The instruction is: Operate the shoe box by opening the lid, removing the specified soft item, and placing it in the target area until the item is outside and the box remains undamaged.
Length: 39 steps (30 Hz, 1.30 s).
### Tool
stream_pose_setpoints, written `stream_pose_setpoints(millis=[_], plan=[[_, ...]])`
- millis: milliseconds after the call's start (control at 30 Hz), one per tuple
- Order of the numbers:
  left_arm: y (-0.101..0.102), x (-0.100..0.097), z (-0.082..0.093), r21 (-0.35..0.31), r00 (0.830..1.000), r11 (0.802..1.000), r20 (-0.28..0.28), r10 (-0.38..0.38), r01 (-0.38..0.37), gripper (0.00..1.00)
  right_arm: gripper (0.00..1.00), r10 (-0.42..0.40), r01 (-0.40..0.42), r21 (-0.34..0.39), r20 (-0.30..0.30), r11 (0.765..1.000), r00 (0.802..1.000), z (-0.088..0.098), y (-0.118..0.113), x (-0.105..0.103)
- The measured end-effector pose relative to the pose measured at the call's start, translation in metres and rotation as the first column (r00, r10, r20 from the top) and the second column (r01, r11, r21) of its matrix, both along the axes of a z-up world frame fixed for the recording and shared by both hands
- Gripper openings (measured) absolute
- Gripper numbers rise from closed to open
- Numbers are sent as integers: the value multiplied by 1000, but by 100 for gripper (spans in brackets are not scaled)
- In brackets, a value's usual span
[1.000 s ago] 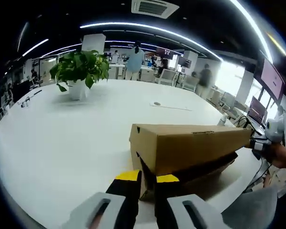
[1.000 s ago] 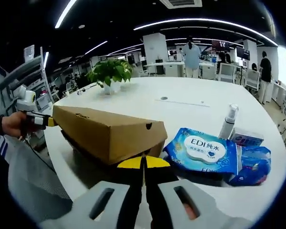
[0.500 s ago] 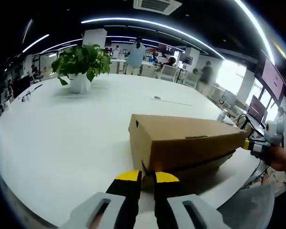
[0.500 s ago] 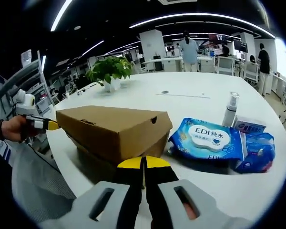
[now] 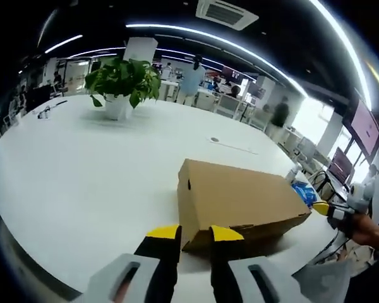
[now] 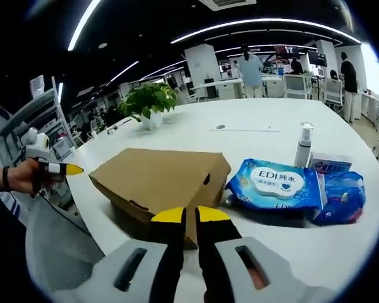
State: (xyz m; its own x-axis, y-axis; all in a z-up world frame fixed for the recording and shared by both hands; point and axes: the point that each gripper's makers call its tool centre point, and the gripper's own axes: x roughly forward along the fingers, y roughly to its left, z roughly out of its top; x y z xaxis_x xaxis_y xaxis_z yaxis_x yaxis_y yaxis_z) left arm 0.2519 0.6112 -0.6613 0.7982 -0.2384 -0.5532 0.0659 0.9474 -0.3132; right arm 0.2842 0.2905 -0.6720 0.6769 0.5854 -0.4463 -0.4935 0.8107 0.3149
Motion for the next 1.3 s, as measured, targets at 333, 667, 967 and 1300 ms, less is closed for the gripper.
stream_pose_setpoints(millis=[333, 667, 967, 1300], plan=[[-16, 16, -13, -126, 998, 992, -56, 3, -10, 30, 27, 17, -12, 80, -66, 997, 998, -7, 17, 0], [-31, 17, -35, -138, 990, 990, -136, -35, 16, 21, 25, 69, -68, 11, -115, 998, 991, -31, 26, 1], [-21, 41, -35, -139, 988, 990, -151, -34, 13, 21, 24, 55, -55, 10, -125, 998, 991, -30, 38, 26], [-22, 98, -34, -76, 993, 996, -111, -45, 37, 22, 23, -6, 5, -10, -125, 1000, 992, -29, 38, 73]])
